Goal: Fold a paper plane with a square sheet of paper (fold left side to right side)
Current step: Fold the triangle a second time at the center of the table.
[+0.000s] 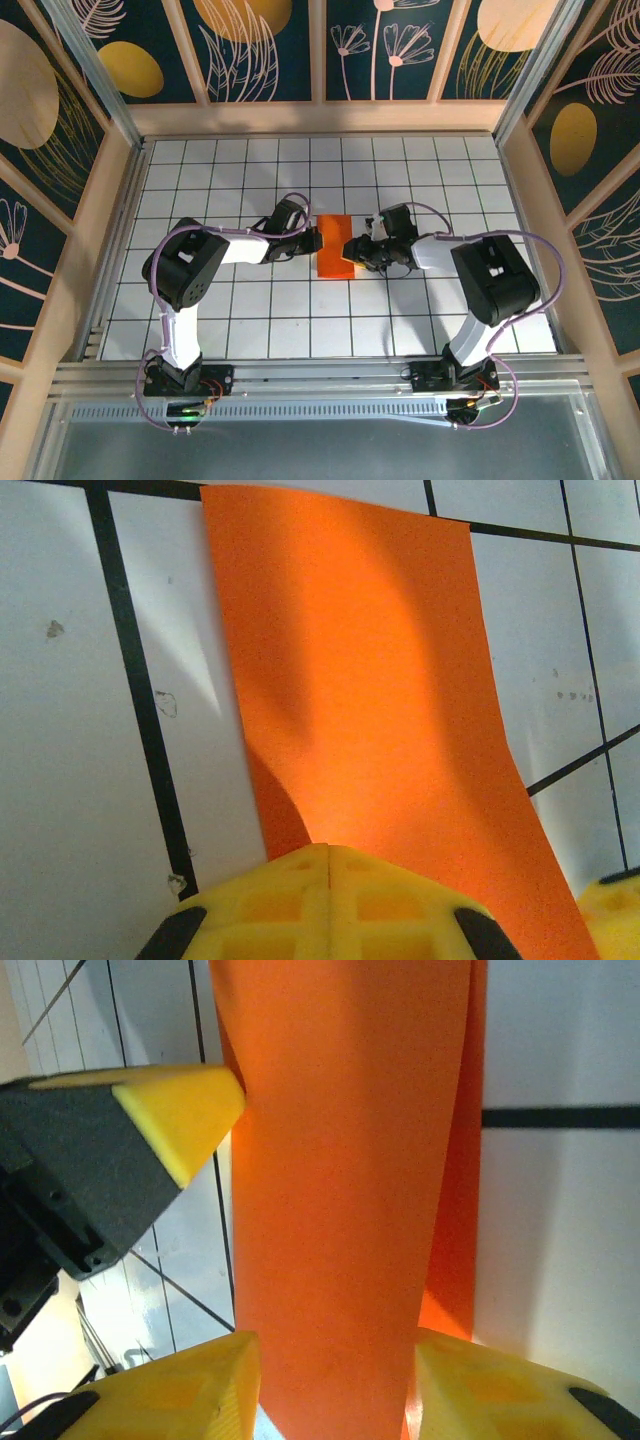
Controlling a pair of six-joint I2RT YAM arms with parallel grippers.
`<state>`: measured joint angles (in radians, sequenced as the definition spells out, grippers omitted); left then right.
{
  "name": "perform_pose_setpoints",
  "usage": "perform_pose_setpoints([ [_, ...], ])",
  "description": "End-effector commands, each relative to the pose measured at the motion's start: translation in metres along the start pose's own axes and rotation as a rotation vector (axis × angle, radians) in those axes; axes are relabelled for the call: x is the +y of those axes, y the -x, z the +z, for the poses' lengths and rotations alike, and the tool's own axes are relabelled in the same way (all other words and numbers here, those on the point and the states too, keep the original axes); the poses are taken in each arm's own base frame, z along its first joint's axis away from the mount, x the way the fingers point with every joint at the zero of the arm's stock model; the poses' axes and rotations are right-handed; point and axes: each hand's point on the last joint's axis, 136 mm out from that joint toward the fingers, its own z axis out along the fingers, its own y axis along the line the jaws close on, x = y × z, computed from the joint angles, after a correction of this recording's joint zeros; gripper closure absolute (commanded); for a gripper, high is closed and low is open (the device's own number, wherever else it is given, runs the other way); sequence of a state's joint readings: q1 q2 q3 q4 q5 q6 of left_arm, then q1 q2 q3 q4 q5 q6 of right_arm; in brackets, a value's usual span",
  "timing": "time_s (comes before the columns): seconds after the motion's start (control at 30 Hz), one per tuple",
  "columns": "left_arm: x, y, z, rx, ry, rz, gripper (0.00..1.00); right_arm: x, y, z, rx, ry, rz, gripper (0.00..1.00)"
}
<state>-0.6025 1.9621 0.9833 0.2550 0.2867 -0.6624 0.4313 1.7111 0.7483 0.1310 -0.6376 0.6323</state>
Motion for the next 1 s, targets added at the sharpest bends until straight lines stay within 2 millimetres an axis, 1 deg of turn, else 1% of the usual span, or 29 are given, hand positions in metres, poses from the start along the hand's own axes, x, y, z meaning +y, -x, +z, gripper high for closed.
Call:
perform_pose_setpoints([
  [0.0,0.022,-0.031,-0.001,0.088,0.077,-0.024,1.0,0.013,0.022,0.002,-0.025,0.053,-0.032,0.6],
  [0.17,0.021,-0.031,-0.003,0.088,0.074,-0.024,1.0,0.01,0.036,0.006,-0.032,0.05,-0.037,0.63],
  [0.33,0.018,-0.029,-0.004,0.078,0.063,-0.023,1.0,0.003,0.042,0.01,-0.032,0.042,-0.031,0.66],
  [0.43,0.012,-0.026,-0.006,0.068,0.037,-0.028,1.0,0.0,0.045,0.011,-0.029,0.044,-0.028,0.7],
  [0.53,0.004,-0.019,-0.011,0.05,0.013,-0.027,1.0,-0.005,0.045,0.011,-0.025,0.022,-0.03,0.78],
  [0.63,-0.005,-0.009,-0.02,0.01,0.001,-0.011,0.99,-0.008,0.045,0.01,-0.025,0.018,-0.027,0.88],
  [0.67,-0.008,-0.004,-0.025,-0.009,0.001,0.002,0.98,-0.008,0.045,0.011,-0.021,0.017,-0.025,0.94],
  [0.73,-0.016,0.003,-0.037,-0.05,-0.003,0.038,0.96,-0.007,0.042,0.009,-0.013,0.018,-0.018,1.0],
  [0.8,-0.023,0.01,-0.052,-0.095,0.009,0.085,0.93,-0.005,0.039,0.006,-0.008,0.024,-0.015,1.0],
  [0.83,-0.023,0.01,-0.056,-0.105,0.017,0.103,0.91,-0.004,0.038,0.005,-0.008,0.023,-0.014,1.0],
  [0.87,-0.03,0.013,-0.067,-0.134,0.009,0.123,0.89,-0.003,0.037,0.003,-0.007,0.024,-0.012,1.0],
  [0.97,-0.042,0.008,-0.08,-0.158,-0.011,0.175,0.83,0.001,0.034,0.0,-0.005,0.038,0.003,1.0],
])
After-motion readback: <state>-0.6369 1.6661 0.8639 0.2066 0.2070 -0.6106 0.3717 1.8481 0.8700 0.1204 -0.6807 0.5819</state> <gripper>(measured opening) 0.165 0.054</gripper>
